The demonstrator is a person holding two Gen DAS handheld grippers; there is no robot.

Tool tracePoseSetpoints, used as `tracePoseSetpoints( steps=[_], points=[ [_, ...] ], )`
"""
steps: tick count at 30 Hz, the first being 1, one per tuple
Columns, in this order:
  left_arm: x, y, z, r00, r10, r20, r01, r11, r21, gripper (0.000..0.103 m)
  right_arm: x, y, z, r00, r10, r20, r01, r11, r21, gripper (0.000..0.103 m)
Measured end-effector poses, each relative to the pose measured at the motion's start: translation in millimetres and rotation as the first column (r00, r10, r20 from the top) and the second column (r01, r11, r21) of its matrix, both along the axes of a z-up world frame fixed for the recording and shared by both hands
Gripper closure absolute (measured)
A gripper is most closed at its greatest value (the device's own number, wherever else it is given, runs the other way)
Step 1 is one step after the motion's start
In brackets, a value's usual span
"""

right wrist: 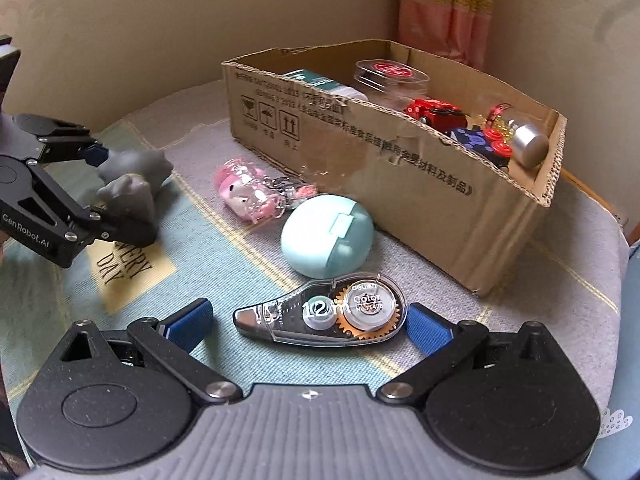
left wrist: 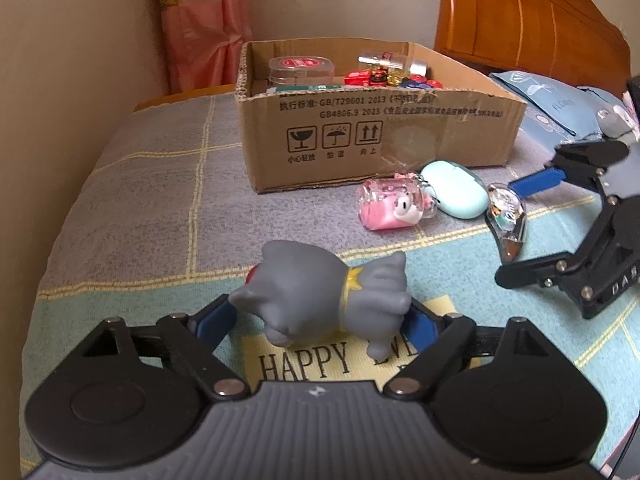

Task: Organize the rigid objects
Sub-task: 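Lift the cat figurine with left gripper while right gripper grasps the tape roller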

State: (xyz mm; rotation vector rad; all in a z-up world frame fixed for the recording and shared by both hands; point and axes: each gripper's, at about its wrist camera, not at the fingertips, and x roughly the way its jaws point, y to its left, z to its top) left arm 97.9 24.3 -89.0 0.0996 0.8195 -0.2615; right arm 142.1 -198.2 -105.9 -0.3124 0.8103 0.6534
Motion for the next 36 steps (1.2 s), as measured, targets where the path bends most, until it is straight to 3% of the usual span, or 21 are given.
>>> tracePoseSetpoints(
  steps=[10,18,30,36],
  points=[
    [-1,1,1,1.0,-0.007,-0.01,0.007,1.0,-0.013,0.016,9,4,0,1.0,0.017,-0.007,-0.017,1.0,0.001,0.0],
    [1,2,1,1.0,-0.006,-0.011,0.006,1.0,-0.009,0.016,-14,13,5,0.994,0.097,-0.042,-0.099,0.994,-0.041,0.0],
    [4,-2,6,0.999,-0.041,0.015,0.041,0.999,0.025,0.016,-11,23,6,0.997,-0.064,-0.037,0.063,0.997,-0.034,0.0],
    [4,-3,8,0.997,-0.072,0.022,0.071,0.997,0.039,0.02,-19,27,10,0.993,-0.111,-0.036,0.109,0.993,-0.044,0.01]
  ],
)
